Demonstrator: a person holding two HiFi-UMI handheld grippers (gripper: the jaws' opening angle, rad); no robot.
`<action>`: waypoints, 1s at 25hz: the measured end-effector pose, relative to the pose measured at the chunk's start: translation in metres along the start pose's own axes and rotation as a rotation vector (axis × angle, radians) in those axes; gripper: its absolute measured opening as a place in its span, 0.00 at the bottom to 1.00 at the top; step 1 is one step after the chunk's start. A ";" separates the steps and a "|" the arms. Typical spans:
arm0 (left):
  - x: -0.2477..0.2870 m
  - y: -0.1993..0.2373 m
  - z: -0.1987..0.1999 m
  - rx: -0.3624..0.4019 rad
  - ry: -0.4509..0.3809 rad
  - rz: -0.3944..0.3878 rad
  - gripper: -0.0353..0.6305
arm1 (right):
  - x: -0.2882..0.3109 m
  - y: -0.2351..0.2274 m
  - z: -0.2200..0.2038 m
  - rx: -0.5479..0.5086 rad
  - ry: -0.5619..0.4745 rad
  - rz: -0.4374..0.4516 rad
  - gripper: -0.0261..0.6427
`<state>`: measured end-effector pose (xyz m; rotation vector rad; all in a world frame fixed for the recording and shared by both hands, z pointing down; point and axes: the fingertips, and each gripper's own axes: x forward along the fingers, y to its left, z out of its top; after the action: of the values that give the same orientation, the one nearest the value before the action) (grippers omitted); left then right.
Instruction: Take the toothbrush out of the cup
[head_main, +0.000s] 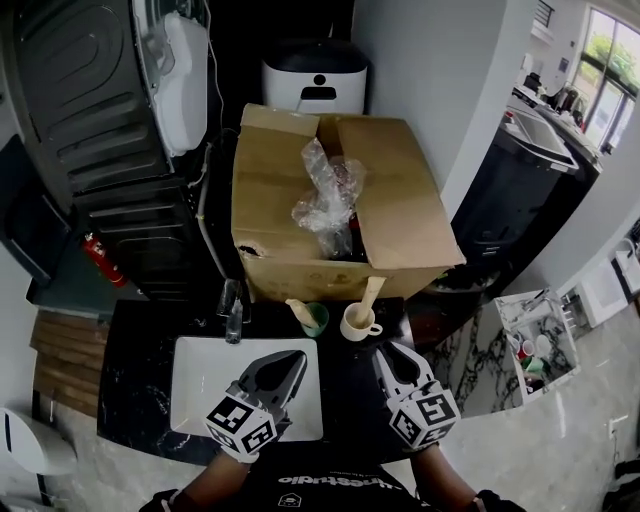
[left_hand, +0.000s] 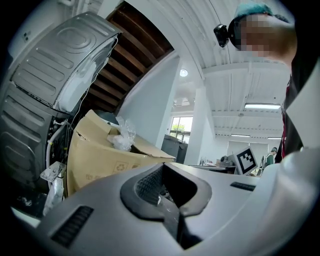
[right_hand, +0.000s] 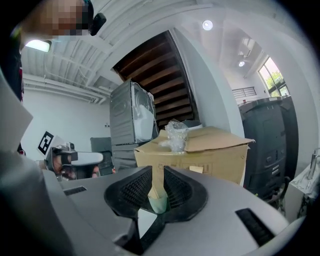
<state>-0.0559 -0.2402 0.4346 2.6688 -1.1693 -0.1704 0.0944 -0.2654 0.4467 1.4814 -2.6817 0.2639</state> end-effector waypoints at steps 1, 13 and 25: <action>0.002 0.000 -0.001 0.002 0.001 0.006 0.08 | 0.005 -0.005 -0.004 0.002 0.009 0.002 0.17; 0.000 0.016 -0.011 -0.009 0.018 0.121 0.08 | 0.080 -0.071 -0.073 0.021 0.159 -0.002 0.31; -0.006 0.029 -0.029 -0.029 0.066 0.189 0.08 | 0.140 -0.114 -0.128 0.064 0.275 -0.066 0.31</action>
<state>-0.0753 -0.2504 0.4703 2.5009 -1.3767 -0.0660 0.1127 -0.4178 0.6056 1.4284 -2.4257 0.5135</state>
